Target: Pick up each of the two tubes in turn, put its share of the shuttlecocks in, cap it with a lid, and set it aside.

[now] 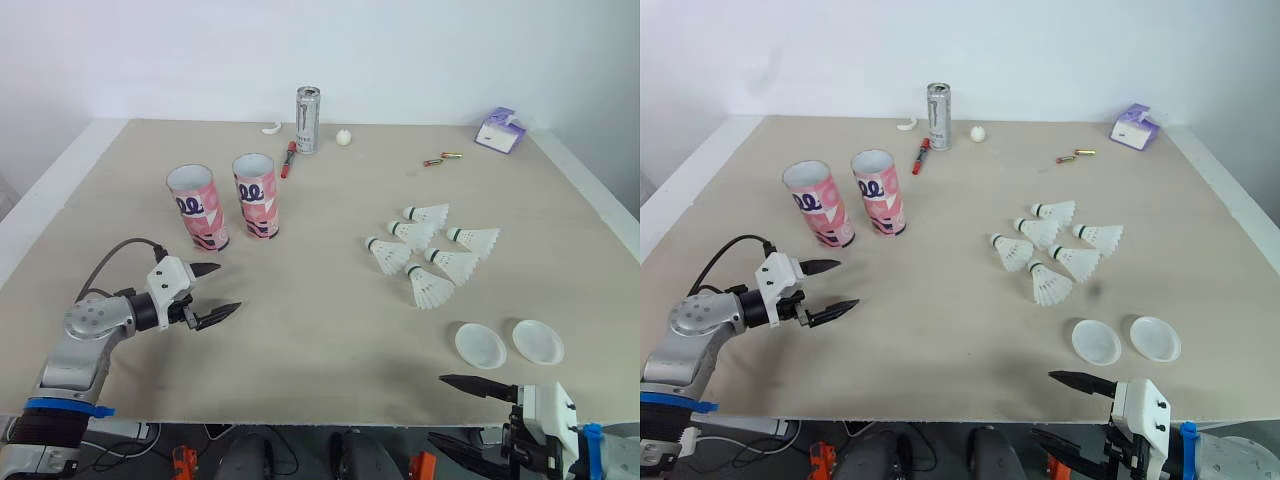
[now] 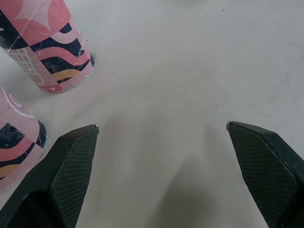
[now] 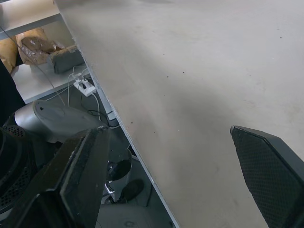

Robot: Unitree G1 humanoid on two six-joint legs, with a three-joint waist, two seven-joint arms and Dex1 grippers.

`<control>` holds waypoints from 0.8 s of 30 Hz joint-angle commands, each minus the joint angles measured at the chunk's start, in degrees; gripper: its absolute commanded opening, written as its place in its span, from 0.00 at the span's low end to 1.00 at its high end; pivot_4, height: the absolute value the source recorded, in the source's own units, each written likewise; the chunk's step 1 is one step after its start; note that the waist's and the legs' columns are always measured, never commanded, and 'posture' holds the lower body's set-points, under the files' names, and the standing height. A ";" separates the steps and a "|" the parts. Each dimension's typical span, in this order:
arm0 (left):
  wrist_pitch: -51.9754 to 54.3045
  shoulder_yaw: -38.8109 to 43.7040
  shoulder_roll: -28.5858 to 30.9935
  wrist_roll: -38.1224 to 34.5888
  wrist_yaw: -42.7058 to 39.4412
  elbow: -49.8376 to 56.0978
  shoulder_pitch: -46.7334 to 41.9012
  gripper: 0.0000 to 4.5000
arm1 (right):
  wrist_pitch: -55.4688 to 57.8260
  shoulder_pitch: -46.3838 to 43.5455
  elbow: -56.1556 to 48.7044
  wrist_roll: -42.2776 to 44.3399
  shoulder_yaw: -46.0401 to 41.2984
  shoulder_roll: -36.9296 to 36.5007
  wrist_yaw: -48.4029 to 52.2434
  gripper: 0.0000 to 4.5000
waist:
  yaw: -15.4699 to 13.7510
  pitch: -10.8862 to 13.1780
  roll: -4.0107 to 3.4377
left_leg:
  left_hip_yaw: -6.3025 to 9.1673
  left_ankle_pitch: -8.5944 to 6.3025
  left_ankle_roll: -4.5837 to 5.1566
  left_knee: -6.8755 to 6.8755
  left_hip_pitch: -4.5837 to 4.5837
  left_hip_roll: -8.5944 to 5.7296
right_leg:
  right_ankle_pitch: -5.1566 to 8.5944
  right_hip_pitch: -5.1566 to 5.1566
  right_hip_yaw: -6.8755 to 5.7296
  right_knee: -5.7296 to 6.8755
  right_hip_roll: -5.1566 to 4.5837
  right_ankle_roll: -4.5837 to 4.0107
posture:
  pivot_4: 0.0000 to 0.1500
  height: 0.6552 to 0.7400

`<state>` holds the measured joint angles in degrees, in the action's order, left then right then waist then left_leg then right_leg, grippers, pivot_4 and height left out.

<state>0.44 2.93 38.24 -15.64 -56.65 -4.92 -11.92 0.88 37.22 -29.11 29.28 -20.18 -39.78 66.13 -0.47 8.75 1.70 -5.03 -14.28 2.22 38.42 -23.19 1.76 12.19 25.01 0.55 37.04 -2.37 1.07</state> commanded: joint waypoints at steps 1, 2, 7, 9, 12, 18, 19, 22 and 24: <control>-0.95 1.07 0.93 -0.78 -1.14 2.00 0.03 1.00 | -0.51 -0.54 -0.59 0.53 -0.07 -0.30 0.19 0.97 | 0.00 0.00 0.00 | 0.00 0.00 0.00 0.00 0.00 0.00 | 0.00 0.00 0.00 0.00 0.00 0.00 | 1.00 1.00; -1.20 1.07 0.95 -1.51 -2.12 1.88 -0.11 1.00 | -0.17 -0.84 -0.54 0.69 -0.10 -0.34 0.00 0.97 | 0.00 0.00 0.00 | 0.00 0.00 0.00 0.00 0.00 0.00 | 0.00 0.00 0.00 0.00 0.01 0.00 | 1.00 1.00; -1.33 0.81 0.70 -2.12 -3.71 1.69 -0.69 1.00 | 0.92 -1.68 -0.52 0.95 -0.47 -0.35 -0.56 0.97 | -0.02 0.00 0.00 | 0.00 0.00 0.00 0.00 0.00 0.00 | 0.00 0.00 -0.01 0.00 0.01 0.00 | 1.00 1.00; -1.28 0.79 0.58 -2.14 -3.84 1.67 -0.80 1.00 | 1.10 -1.89 -0.52 0.90 -0.49 -0.30 -0.65 0.97 | -0.02 0.00 0.00 | 0.00 0.00 0.00 0.00 0.00 0.00 | 0.00 0.00 -0.01 0.00 0.01 0.00 | 1.00 1.00; -1.21 0.72 0.41 -2.06 -3.97 1.55 -1.00 1.00 | 1.29 -2.28 -0.28 0.91 -0.51 -0.21 -0.78 0.97 | -0.02 0.00 0.00 | 0.00 0.00 0.00 0.00 0.00 0.00 | 0.00 0.00 -0.01 0.00 0.01 0.00 | 1.00 1.00; -1.26 0.70 0.17 -1.88 -3.93 1.14 -1.46 1.00 | 1.17 -3.39 0.32 0.54 -0.33 0.00 -1.24 0.97 | -0.01 0.00 0.00 | 0.00 0.00 0.00 0.02 0.01 0.00 | -0.01 -0.02 0.00 0.00 0.03 0.01 | 1.00 1.00; -1.32 0.71 0.16 -1.86 -3.93 1.09 -1.48 1.00 | 1.15 -3.52 0.36 0.50 -0.27 -0.03 -1.30 0.97 | -0.01 0.00 0.00 | 0.00 0.00 0.00 0.01 0.01 0.00 | -0.01 -0.02 -0.01 0.00 0.04 0.00 | 1.00 1.00; -1.20 0.79 -0.05 -1.81 -3.51 1.06 -1.65 1.00 | 1.98 -5.02 -0.07 0.93 -0.36 -0.51 -1.89 0.97 | -0.01 0.00 0.00 | 0.00 0.00 0.00 0.01 0.01 0.00 | 0.00 -0.02 0.00 0.00 0.05 0.00 | 1.00 1.00; -0.58 1.76 -1.27 -1.79 -0.52 1.95 -1.62 1.00 | 7.34 -7.68 -2.37 4.30 -1.02 -1.60 -4.84 0.97 | 0.00 0.00 0.00 | -0.01 0.00 0.00 0.02 0.01 0.00 | -0.02 -0.02 0.01 0.01 0.05 0.01 | 1.00 1.00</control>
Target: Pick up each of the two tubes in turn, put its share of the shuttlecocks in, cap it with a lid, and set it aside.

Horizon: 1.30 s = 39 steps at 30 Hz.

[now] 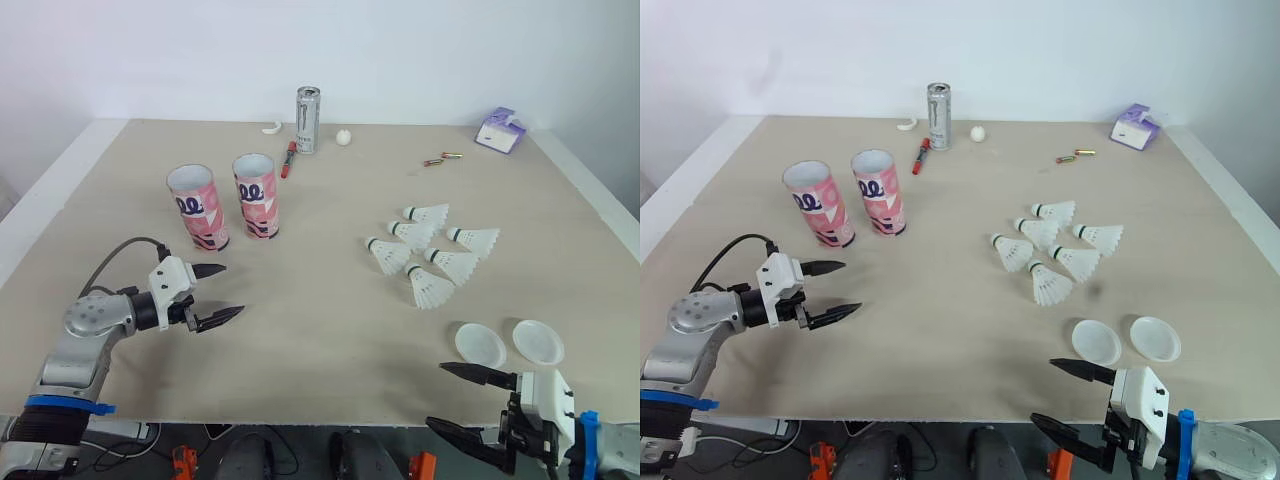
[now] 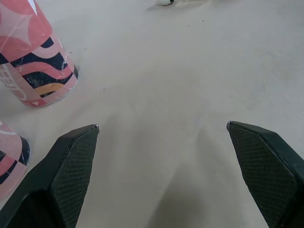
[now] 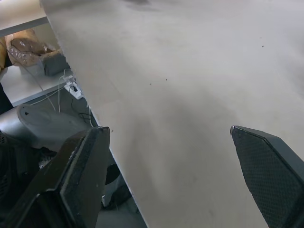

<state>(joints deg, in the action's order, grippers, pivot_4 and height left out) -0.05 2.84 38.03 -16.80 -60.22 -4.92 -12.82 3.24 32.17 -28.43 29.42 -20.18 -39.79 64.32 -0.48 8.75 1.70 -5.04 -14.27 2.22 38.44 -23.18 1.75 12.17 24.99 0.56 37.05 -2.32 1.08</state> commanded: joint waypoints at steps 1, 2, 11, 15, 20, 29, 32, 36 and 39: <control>0.92 2.26 -1.87 -0.69 5.05 3.00 -0.43 1.00 | 8.01 -4.79 -4.47 6.45 -1.20 -2.42 -4.68 0.97 | 0.06 0.00 -0.01 | -0.01 0.00 0.00 0.00 0.01 0.00 | -0.01 -0.01 0.02 0.00 -0.01 0.01 | 1.00 1.00; 1.83 2.53 -2.59 -0.68 6.84 4.21 0.12 1.00 | 11.05 -7.20 -5.74 8.80 -1.26 -3.31 -6.41 0.97 | 0.10 0.01 0.00 | -0.04 0.00 0.00 0.05 0.02 0.00 | -0.06 -0.01 0.06 0.01 -0.02 0.02 | 1.00 1.00; 10.41 5.27 -10.36 0.82 25.05 16.93 8.15 1.00 | 24.30 -40.89 -0.97 8.54 14.49 -2.89 -16.37 0.97 | 0.13 0.09 0.17 | -0.02 0.07 0.05 0.07 0.03 0.04 | -0.18 -0.01 0.13 0.01 0.10 -0.01 | 1.00 1.00; 14.15 8.57 -14.83 1.42 35.33 20.21 9.61 1.00 | 21.34 -54.62 10.27 0.82 23.93 2.38 -14.70 0.97 | 0.06 0.09 0.17 | 0.06 0.07 0.07 0.07 -0.05 0.02 | -0.44 0.01 0.18 0.05 0.34 -0.09 | 1.00 1.00; 18.13 10.36 -18.42 1.63 42.56 21.82 10.36 1.00 | 17.68 -65.41 25.00 -4.14 28.05 8.59 -12.21 0.97 | 0.10 0.09 0.17 | -0.02 0.06 0.08 0.08 -0.12 -0.05 | -0.53 0.04 0.26 0.02 0.32 0.02 | 1.00 1.00; 17.55 11.06 -21.43 0.10 45.54 14.87 4.49 1.00 | 11.78 -71.23 35.74 -6.32 27.53 15.86 -9.78 0.97 | 0.04 0.09 0.18 | 0.03 0.07 0.08 0.08 -0.15 -0.06 | -0.56 0.05 0.19 0.02 0.32 -0.02 | 1.00 1.00; 17.53 11.26 -20.33 -0.37 44.58 10.13 0.43 1.00 | 11.31 -71.92 37.17 -6.81 27.52 16.71 -8.95 0.97 | 0.10 0.09 0.17 | 0.01 0.10 0.06 0.09 -0.11 -0.01 | -0.63 0.04 0.17 0.04 0.36 -0.10 | 1.00 1.00; 17.80 11.30 -18.57 -0.95 41.71 4.94 -3.17 1.00 | 10.79 -72.53 38.22 -7.65 27.66 17.04 -8.33 0.97 | 0.20 0.09 0.17 | -0.01 0.13 0.06 0.07 -0.11 0.00 | -0.65 0.06 0.16 0.04 0.38 -0.13 | 1.00 1.00; 16.52 11.24 -17.54 -0.28 40.65 1.20 -5.72 1.00 | 10.69 -72.58 38.26 -8.07 27.75 17.21 -8.01 0.97 | 0.23 0.09 0.17 | -0.02 0.13 0.06 0.05 -0.13 0.01 | -0.64 0.10 0.16 0.04 0.38 -0.14 | 1.00 1.00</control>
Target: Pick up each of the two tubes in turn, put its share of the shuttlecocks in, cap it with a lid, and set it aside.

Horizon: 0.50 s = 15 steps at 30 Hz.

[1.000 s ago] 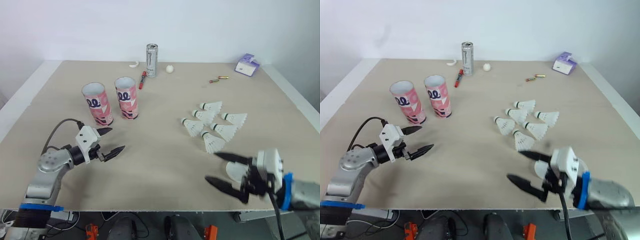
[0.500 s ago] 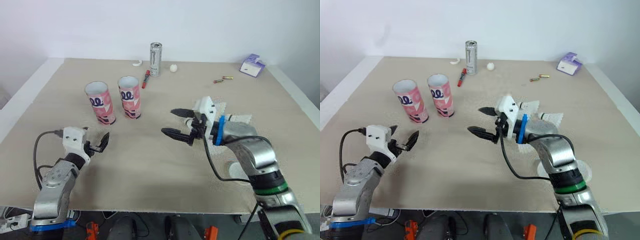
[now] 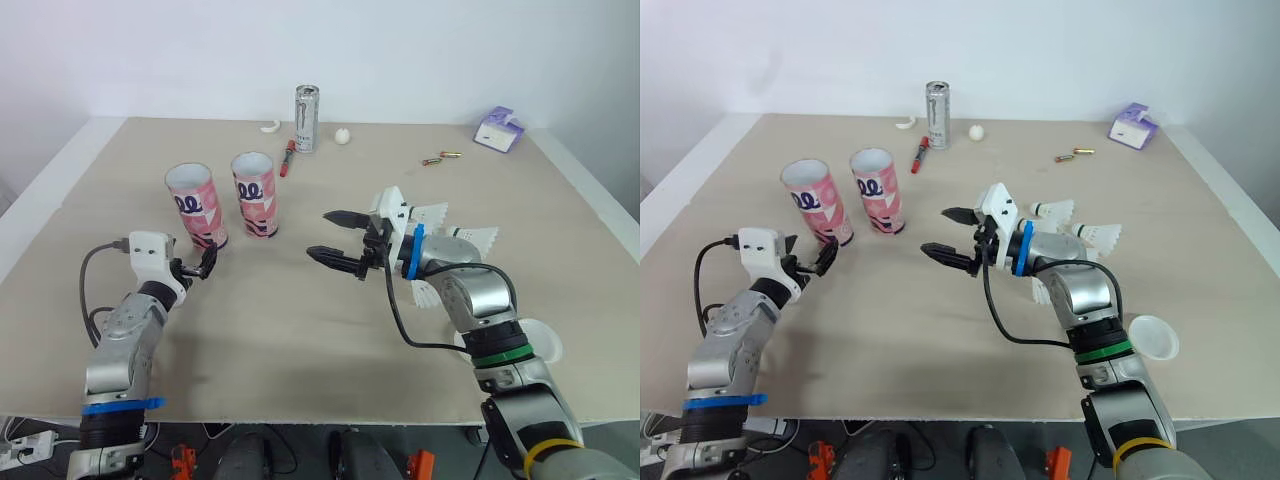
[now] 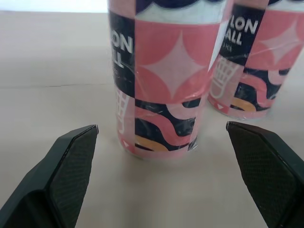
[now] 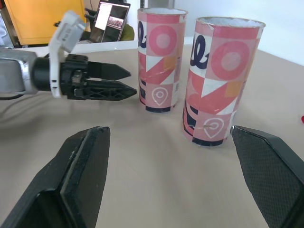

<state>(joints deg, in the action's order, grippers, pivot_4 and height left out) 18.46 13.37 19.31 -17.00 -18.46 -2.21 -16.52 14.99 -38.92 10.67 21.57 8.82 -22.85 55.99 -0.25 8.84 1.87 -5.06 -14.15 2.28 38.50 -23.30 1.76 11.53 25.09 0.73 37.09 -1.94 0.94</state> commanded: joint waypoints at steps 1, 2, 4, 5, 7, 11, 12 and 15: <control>-2.22 0.75 1.32 -0.10 -1.44 -2.67 -2.86 1.00 | -1.04 -1.45 -0.92 -0.34 -1.21 0.30 0.44 0.97 | -0.01 0.00 0.00 | 0.01 0.00 0.00 -0.01 0.00 0.00 | 0.00 0.00 -0.01 0.00 -0.01 0.00 | 1.00 1.00; -2.44 0.71 1.39 -0.05 -1.71 -3.60 -3.51 1.00 | -1.02 -1.42 -0.96 -0.44 -1.19 0.34 0.54 0.97 | -0.02 0.00 0.00 | 0.01 0.00 0.00 -0.01 -0.01 0.00 | 0.00 0.00 -0.01 0.00 -0.01 0.00 | 1.00 1.00; -2.53 0.04 1.67 0.17 -2.80 -5.44 -4.84 1.00 | -0.97 -1.19 -1.27 -0.77 -1.02 0.42 0.61 0.97 | -0.01 0.00 0.00 | 0.00 0.00 0.00 0.00 -0.01 -0.01 | 0.00 0.00 -0.01 0.00 -0.03 0.00 | 1.00 1.00; -2.57 -0.34 1.77 0.49 -3.12 -6.63 -5.68 1.00 | -1.09 -1.10 -1.36 -1.04 -0.89 0.38 0.66 0.97 | -0.01 0.00 0.00 | -0.01 0.00 0.00 0.00 -0.02 -0.01 | 0.00 0.00 -0.01 0.00 -0.04 0.00 | 1.00 1.00; -2.67 -0.95 1.99 1.05 -3.77 -8.46 -6.88 1.00 | -1.16 -0.94 -1.62 -1.39 -0.84 0.37 0.69 0.97 | -0.01 0.00 0.00 | -0.02 0.00 -0.01 0.00 -0.02 -0.01 | -0.01 0.00 -0.02 -0.01 -0.04 0.01 | 1.00 1.00; -3.77 -2.51 2.54 2.53 -4.66 -12.46 -9.27 1.00 | -1.27 -1.01 -1.64 -1.76 -1.36 0.22 0.65 0.97 | 0.00 0.00 0.00 | -0.03 0.01 -0.01 0.00 -0.01 -0.01 | -0.01 0.01 -0.02 0.00 -0.04 0.00 | 1.00 1.00; -4.05 -2.75 2.65 2.82 -4.80 -13.85 -10.11 1.00 | -1.29 -1.04 -1.67 -1.84 -1.45 0.09 0.64 0.97 | 0.00 0.00 0.00 | -0.03 0.00 -0.01 -0.01 -0.01 -0.01 | -0.01 0.01 -0.02 0.00 -0.05 0.00 | 1.00 1.00; -5.06 -3.00 2.73 3.45 -5.42 -17.26 -12.13 1.00 | -1.28 -1.04 -1.81 -2.00 -1.60 -0.06 0.66 0.97 | -0.01 0.00 0.00 | -0.04 0.00 -0.01 -0.01 -0.02 -0.01 | -0.01 0.03 -0.03 -0.01 -0.05 0.00 | 1.00 1.00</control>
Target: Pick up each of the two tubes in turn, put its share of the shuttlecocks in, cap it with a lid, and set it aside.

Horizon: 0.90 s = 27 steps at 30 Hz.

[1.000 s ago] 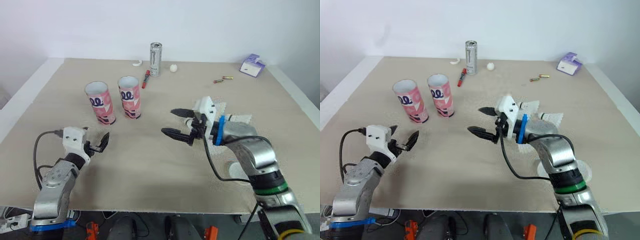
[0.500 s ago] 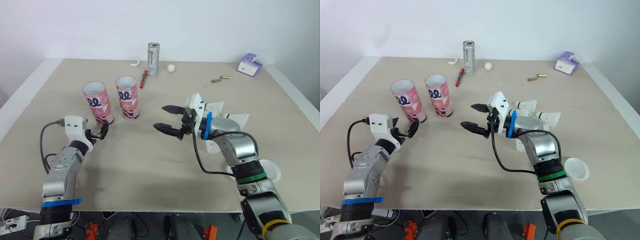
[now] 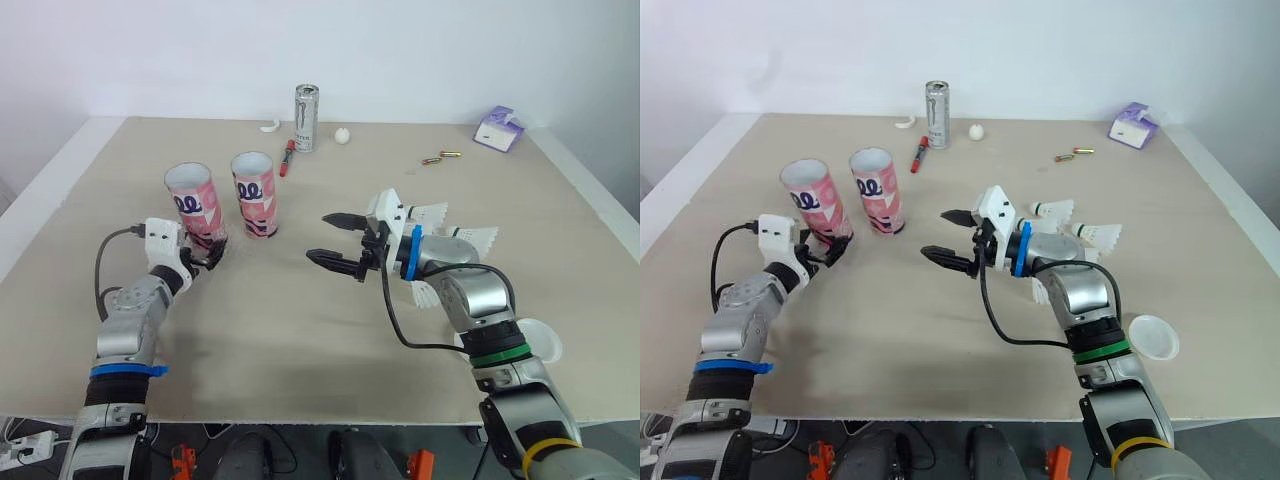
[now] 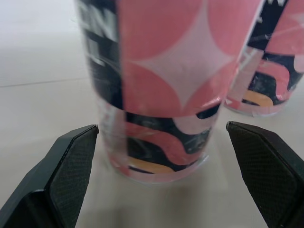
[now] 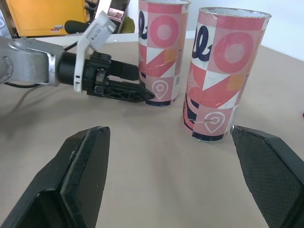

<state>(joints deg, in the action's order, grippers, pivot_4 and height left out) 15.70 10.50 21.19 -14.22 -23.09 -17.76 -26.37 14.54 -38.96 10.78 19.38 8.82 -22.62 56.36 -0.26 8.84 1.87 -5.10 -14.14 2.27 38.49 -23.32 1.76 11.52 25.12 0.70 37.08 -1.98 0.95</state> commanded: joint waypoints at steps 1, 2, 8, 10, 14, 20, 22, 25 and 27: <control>-3.12 -0.34 0.99 1.18 -1.04 -3.36 -3.21 1.00 | -0.81 -0.93 -2.04 0.17 -1.60 -0.29 0.26 0.97 | 0.00 0.00 0.00 | 0.00 0.00 0.00 0.00 -0.01 0.00 | 0.00 0.00 0.00 0.00 -0.01 0.00 | 1.00 1.00; -3.79 -0.50 1.10 1.56 -1.23 -4.62 -3.89 1.00 | -0.80 -0.87 -2.13 0.15 -1.60 -0.29 0.25 0.97 | 0.00 0.00 0.00 | 0.00 0.00 0.00 0.00 -0.01 0.00 | 0.00 0.01 0.00 0.00 -0.01 0.00 | 1.00 1.00; -8.21 -0.72 1.17 3.13 -1.80 -14.40 -9.40 1.00 | -0.50 -0.31 -2.75 0.04 -1.56 -0.41 0.15 0.97 | 0.00 0.00 0.00 | -0.01 0.00 0.00 0.00 -0.02 -0.01 | 0.00 0.02 -0.01 0.00 -0.01 0.01 | 1.00 1.00; -9.43 -0.70 1.09 3.39 -2.13 -17.01 -10.59 1.00 | -0.38 -0.15 -2.99 0.02 -1.55 -0.40 0.06 0.97 | 0.02 0.00 0.00 | -0.03 0.00 0.00 0.00 -0.03 -0.01 | 0.00 0.03 -0.01 -0.01 -0.01 0.01 | 1.00 1.00; -12.16 -0.89 1.21 3.99 -3.10 -21.70 -12.78 1.00 | -0.11 0.15 -3.46 0.01 -1.46 -0.58 0.10 0.97 | 0.03 0.00 0.00 | -0.04 -0.01 0.00 -0.02 -0.05 -0.01 | 0.00 0.05 -0.01 -0.01 -0.02 0.01 | 1.00 1.00; -17.49 -0.46 1.84 4.74 -4.70 -29.88 -16.90 1.00 | 0.23 0.43 -3.95 -0.08 -1.53 -1.02 0.12 0.97 | 0.02 0.00 0.00 | -0.05 -0.01 0.00 -0.02 -0.07 -0.01 | -0.01 0.07 -0.03 -0.01 -0.03 0.01 | 1.00 1.00; -19.73 -1.02 2.08 5.40 -5.88 -31.69 -17.82 1.00 | 0.38 0.51 -4.16 -0.07 -1.52 -1.12 0.11 0.97 | 0.02 0.00 0.01 | -0.05 -0.01 0.00 -0.02 -0.07 -0.02 | -0.01 0.07 -0.04 -0.01 -0.04 0.01 | 1.00 1.00; -21.67 -1.56 2.16 6.19 -7.05 -34.32 -19.09 1.00 | 0.54 0.57 -4.34 -0.07 -1.52 -1.30 0.15 0.97 | 0.04 0.00 0.01 | -0.07 -0.02 0.00 -0.02 -0.09 -0.02 | 0.00 0.09 -0.04 -0.01 -0.05 0.01 | 1.00 1.00; -22.44 -1.51 2.08 6.18 -7.64 -35.85 -19.78 0.95 | 0.62 0.58 -4.42 -0.05 -1.53 -1.40 0.18 0.99 | 0.04 0.00 0.01 | -0.07 -0.02 0.00 -0.03 -0.10 -0.02 | 0.00 0.10 -0.05 -0.01 -0.05 0.01 | 1.00 1.00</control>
<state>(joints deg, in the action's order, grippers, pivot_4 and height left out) -5.05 8.96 22.54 -8.39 -30.21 -53.55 -44.56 15.32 -38.20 9.03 18.89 8.78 -23.49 56.25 -0.22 8.85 1.88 -5.16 -14.16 2.27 38.46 -23.43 1.73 11.52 25.22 0.64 37.07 -2.03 0.96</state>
